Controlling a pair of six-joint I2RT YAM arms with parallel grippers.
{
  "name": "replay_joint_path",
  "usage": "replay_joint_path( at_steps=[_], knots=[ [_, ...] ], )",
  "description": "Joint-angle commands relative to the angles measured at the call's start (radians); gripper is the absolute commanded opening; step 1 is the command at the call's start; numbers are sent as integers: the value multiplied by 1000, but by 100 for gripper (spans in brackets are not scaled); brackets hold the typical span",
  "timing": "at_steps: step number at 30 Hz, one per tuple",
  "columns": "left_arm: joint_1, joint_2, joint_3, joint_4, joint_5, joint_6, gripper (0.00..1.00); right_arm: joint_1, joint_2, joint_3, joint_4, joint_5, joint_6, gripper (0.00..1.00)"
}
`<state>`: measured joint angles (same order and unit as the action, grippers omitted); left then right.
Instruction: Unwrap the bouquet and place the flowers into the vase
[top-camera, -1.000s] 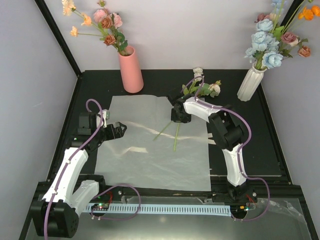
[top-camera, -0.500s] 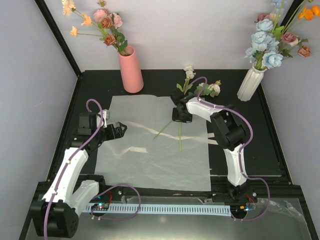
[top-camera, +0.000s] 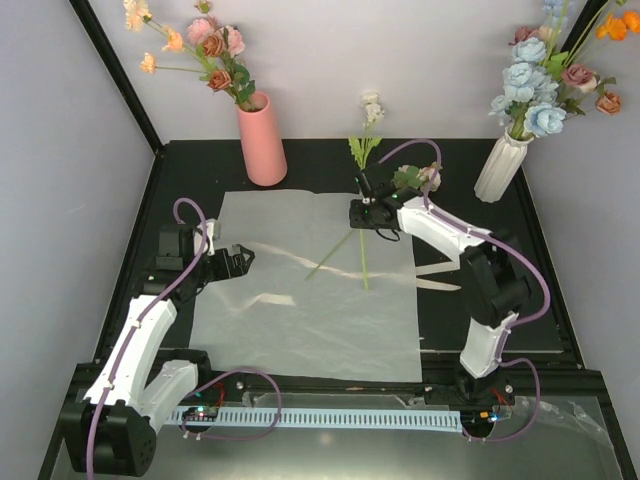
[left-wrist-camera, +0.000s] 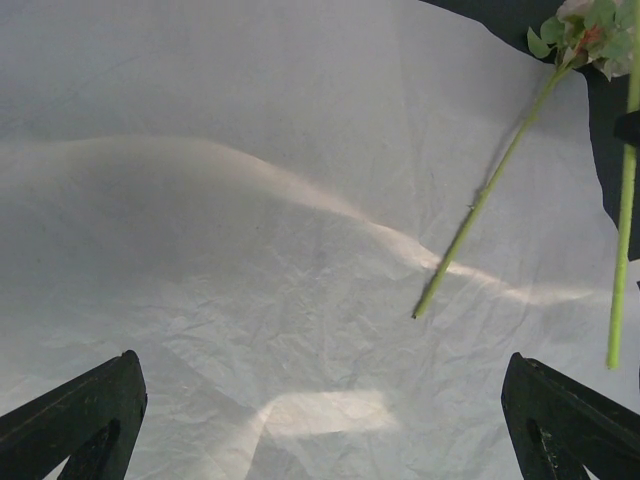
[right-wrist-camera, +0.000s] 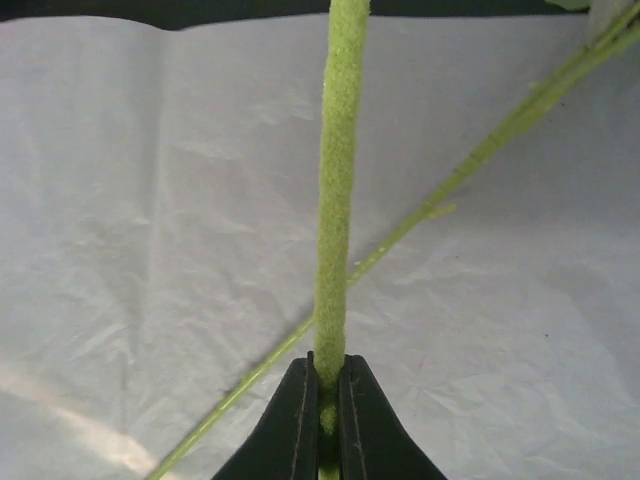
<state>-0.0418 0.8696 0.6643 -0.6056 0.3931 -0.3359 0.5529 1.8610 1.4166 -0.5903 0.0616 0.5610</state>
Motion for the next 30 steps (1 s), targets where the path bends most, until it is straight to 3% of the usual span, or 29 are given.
replay_joint_path(
  at_steps=[1,5,10,19,30],
  knots=[
    [-5,-18,47,-10,28,-18,99,-4,-101,-93,160,-89,-85,1],
    [-4,-23,40,61,116,-85,99,-1,-171,-170,270,-151,-118,1],
    [8,-57,2,180,111,-176,99,15,-248,-254,393,-230,-171,1],
    [39,-47,-59,481,428,-257,99,90,-370,-378,565,-305,-270,1],
    [-38,-48,-59,723,521,-283,84,240,-491,-509,770,-361,-418,1]
  ],
)
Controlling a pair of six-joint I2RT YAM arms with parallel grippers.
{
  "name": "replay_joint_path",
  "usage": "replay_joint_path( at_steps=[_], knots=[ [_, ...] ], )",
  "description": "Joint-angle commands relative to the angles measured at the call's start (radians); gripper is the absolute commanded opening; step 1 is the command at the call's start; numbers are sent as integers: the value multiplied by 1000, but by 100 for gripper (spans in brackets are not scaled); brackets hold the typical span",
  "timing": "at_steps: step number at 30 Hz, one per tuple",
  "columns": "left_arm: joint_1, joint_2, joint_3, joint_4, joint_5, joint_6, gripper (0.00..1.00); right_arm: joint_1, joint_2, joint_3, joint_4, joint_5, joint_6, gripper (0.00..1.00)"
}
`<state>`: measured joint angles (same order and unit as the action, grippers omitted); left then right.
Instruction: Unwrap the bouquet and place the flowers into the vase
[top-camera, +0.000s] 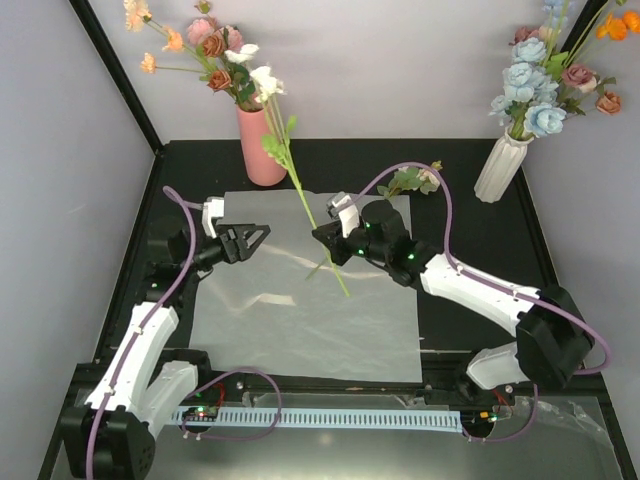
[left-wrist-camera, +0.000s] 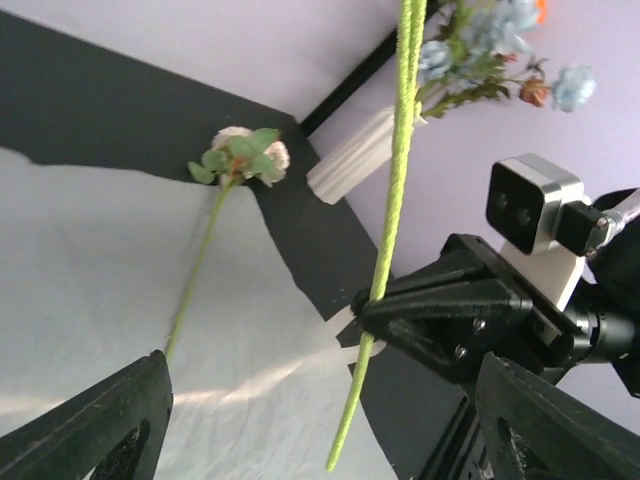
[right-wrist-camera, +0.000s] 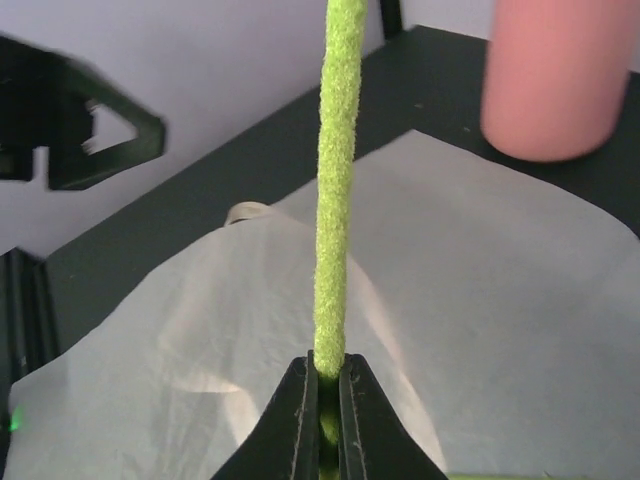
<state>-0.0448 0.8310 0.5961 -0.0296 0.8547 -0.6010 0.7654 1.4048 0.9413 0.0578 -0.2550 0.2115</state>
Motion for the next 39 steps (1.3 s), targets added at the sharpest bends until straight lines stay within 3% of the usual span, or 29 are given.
replay_joint_path(
  at_steps=[1,9,22,28,33,39],
  knots=[
    [-44,-12,10,168,59,-20,83,36,-42,-47,139,-50,-77,2],
    [-82,-12,24,303,36,-60,65,91,-85,-127,248,-106,-116,2],
    [-99,-33,60,405,-47,-85,50,164,-79,-117,215,-119,-181,1],
    [-100,-67,75,389,-98,-69,31,175,-78,-123,213,-124,-195,1],
    [-99,-83,90,367,-119,-63,29,183,-75,-130,215,-117,-210,2],
    [-100,-90,110,341,-138,-51,19,200,-73,-131,208,-109,-226,1]
  ],
)
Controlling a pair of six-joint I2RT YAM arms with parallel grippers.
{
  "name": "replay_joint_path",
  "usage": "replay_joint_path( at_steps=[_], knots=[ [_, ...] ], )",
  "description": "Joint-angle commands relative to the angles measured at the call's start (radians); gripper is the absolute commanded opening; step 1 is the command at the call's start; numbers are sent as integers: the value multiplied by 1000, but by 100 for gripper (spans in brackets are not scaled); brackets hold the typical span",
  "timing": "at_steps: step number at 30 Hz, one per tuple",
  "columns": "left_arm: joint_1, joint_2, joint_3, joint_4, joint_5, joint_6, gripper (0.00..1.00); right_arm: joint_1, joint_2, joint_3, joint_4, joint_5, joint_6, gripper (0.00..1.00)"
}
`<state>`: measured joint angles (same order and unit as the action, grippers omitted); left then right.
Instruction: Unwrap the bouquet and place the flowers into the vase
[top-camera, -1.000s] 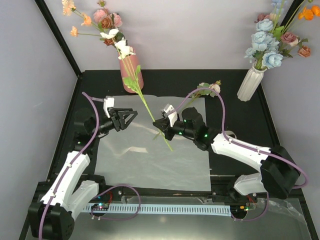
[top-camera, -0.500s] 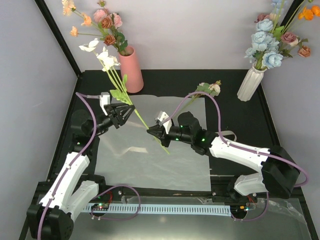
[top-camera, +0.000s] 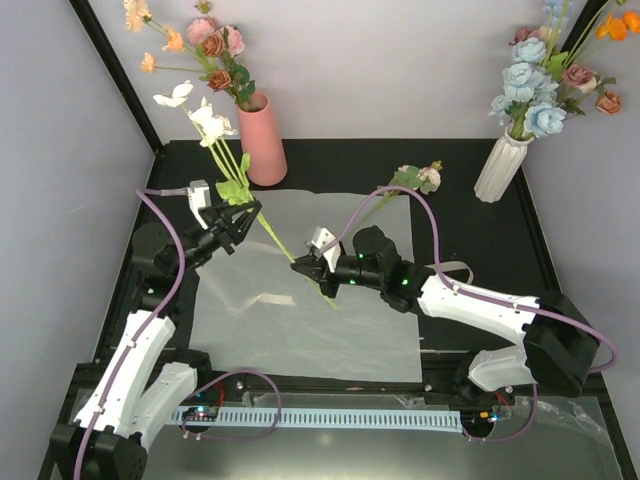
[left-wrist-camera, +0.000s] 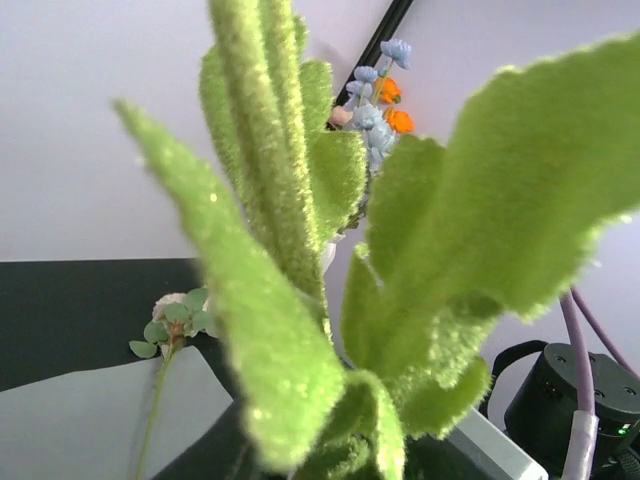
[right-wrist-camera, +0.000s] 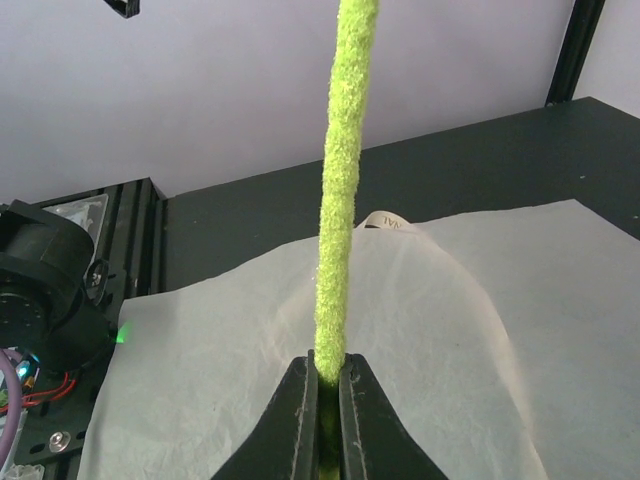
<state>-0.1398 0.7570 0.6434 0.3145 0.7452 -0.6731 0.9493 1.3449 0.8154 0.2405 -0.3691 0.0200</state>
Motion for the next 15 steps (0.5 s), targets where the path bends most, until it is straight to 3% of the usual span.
replay_joint_path(
  at_steps=[1,4,10,12,13,14,15],
  knots=[
    [-5,-16,64,-6,-30,21,16,18,-13,-5,25,7,-36,2],
    [-4,-20,65,-10,-36,23,3,22,-13,-9,24,10,-41,2],
    [-4,-25,69,-16,-45,38,2,25,-20,-7,25,47,-25,3],
    [-5,-25,78,-20,-50,50,2,24,-10,25,-17,88,1,14],
    [-4,-23,85,-21,-56,57,2,25,-1,46,-45,126,26,24],
    [-4,-22,93,-22,-61,65,2,24,10,66,-69,167,65,44],
    [-5,-19,105,-24,-69,74,1,23,23,86,-96,203,77,53]
  ],
)
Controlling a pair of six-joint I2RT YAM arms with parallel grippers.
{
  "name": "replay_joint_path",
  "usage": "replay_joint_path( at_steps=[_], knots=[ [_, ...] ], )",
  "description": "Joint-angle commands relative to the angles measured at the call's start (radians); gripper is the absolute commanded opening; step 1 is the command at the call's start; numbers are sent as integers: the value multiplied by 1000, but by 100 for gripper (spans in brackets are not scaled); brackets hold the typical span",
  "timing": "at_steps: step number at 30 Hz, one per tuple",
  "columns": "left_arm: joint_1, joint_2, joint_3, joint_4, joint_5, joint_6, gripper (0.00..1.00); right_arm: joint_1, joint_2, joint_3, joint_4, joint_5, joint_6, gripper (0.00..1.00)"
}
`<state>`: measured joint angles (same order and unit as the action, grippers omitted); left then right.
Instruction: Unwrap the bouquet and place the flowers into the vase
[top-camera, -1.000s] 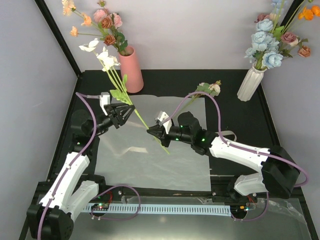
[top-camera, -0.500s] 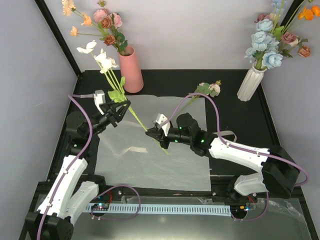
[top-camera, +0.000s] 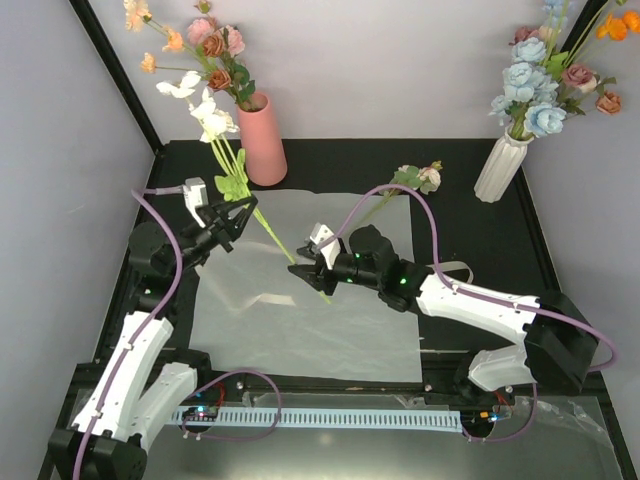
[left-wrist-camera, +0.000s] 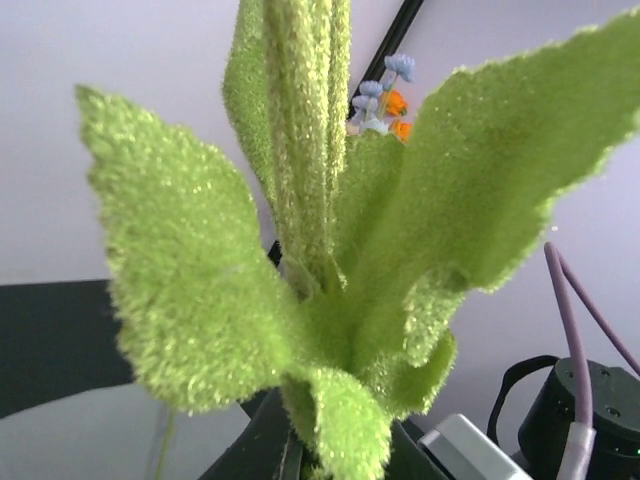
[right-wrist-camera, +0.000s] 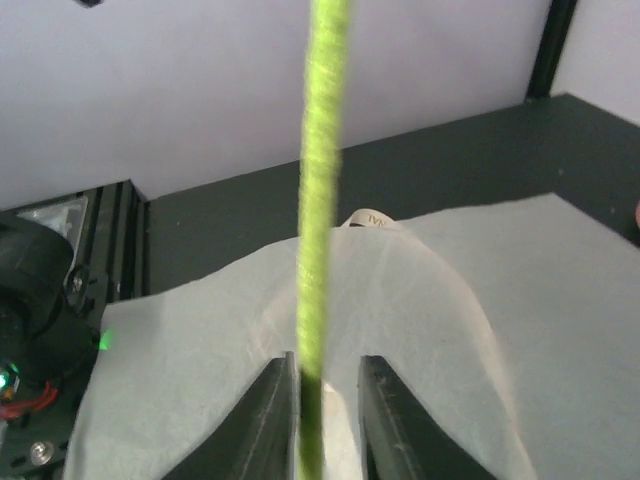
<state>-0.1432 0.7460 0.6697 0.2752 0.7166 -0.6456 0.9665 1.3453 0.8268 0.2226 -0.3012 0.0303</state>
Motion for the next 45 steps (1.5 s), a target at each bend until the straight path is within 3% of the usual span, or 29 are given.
replay_joint_path(
  at_steps=[1,3,5,6,21,45],
  knots=[
    [-2,-4,91,13,-48,56,2,6,32,88,-96,152,70,57],
    [-1,7,123,1,-62,80,1,6,47,106,-116,171,78,69],
    [-1,23,164,-22,-70,115,2,6,48,108,-120,186,88,98],
    [-2,33,190,-36,-77,136,2,6,47,108,-120,197,92,100],
    [-1,276,602,-114,-336,415,2,-11,72,118,-164,575,132,100],
    [3,831,1292,-124,-596,587,2,-29,37,106,-215,640,144,100]
  ],
)
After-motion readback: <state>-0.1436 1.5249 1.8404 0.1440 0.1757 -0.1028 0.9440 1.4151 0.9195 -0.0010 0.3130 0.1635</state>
